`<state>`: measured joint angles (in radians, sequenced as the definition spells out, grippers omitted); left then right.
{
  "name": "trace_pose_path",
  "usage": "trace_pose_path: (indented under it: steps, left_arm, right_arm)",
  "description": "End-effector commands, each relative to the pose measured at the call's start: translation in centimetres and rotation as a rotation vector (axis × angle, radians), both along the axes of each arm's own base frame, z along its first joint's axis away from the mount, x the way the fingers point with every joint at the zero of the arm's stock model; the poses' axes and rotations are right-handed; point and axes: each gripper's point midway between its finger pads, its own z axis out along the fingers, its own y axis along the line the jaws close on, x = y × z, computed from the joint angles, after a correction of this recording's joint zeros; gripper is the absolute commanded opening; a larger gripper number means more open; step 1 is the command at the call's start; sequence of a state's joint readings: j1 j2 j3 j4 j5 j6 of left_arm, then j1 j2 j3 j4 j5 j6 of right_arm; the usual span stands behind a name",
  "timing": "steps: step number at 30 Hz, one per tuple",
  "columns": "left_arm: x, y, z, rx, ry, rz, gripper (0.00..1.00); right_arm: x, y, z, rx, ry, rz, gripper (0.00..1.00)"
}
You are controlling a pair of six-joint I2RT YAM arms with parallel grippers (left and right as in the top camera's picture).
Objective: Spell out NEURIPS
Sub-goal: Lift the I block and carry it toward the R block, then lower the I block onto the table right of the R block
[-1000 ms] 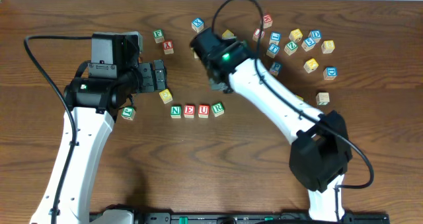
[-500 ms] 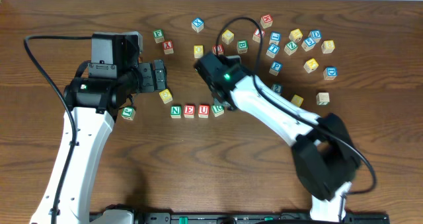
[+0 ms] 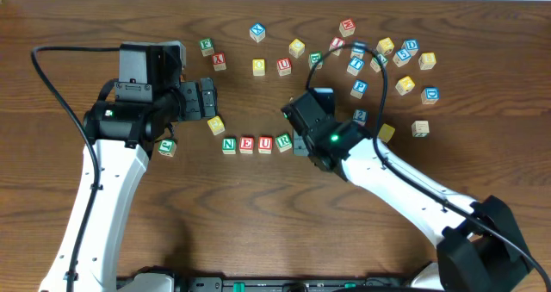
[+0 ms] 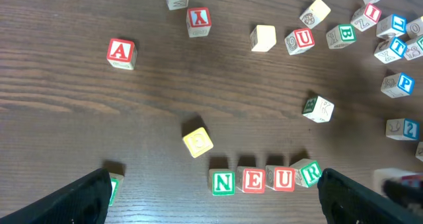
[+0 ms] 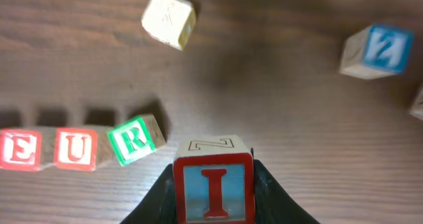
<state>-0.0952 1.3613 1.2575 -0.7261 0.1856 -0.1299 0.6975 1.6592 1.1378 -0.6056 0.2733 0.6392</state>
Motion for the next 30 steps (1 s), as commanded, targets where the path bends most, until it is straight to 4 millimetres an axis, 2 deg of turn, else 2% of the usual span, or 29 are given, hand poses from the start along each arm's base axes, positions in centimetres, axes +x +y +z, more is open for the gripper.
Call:
trace_pose_path:
  steps: [1, 4, 6, 8, 23, 30]
  left_arm:
    - [0.3, -0.1, 1.3, -0.004, -0.033, -0.006, 0.98]
    - [0.3, -0.1, 1.3, -0.004, -0.033, -0.006, 0.98]
    - [0.3, -0.1, 1.3, -0.004, -0.033, -0.006, 0.98]
    - [0.3, -0.1, 1.3, -0.004, -0.033, -0.006, 0.98]
    - [0.3, -0.1, 1.3, -0.004, -0.033, -0.006, 0.98]
    - [0.3, -0.1, 1.3, -0.004, -0.033, -0.006, 0.98]
  right_arm:
    - [-0.8, 0.4, -1.7, 0.036, 0.028, 0.002, 0.17]
    - [-0.7, 0.4, -1.8, 0.038, 0.02, 0.008, 0.19]
    - [-0.6, 0.5, -1.8, 0.03, 0.01, 0.027, 0.25]
    - [-0.5, 0.4, -1.8, 0.026, 0.008, 0.026, 0.27]
    - [0.3, 0.9, -4.6, -0.001, 0.029, 0.039, 0.27]
    - [1.2, 0.0, -4.9, 0.005, 0.032, 0.018, 0.27]
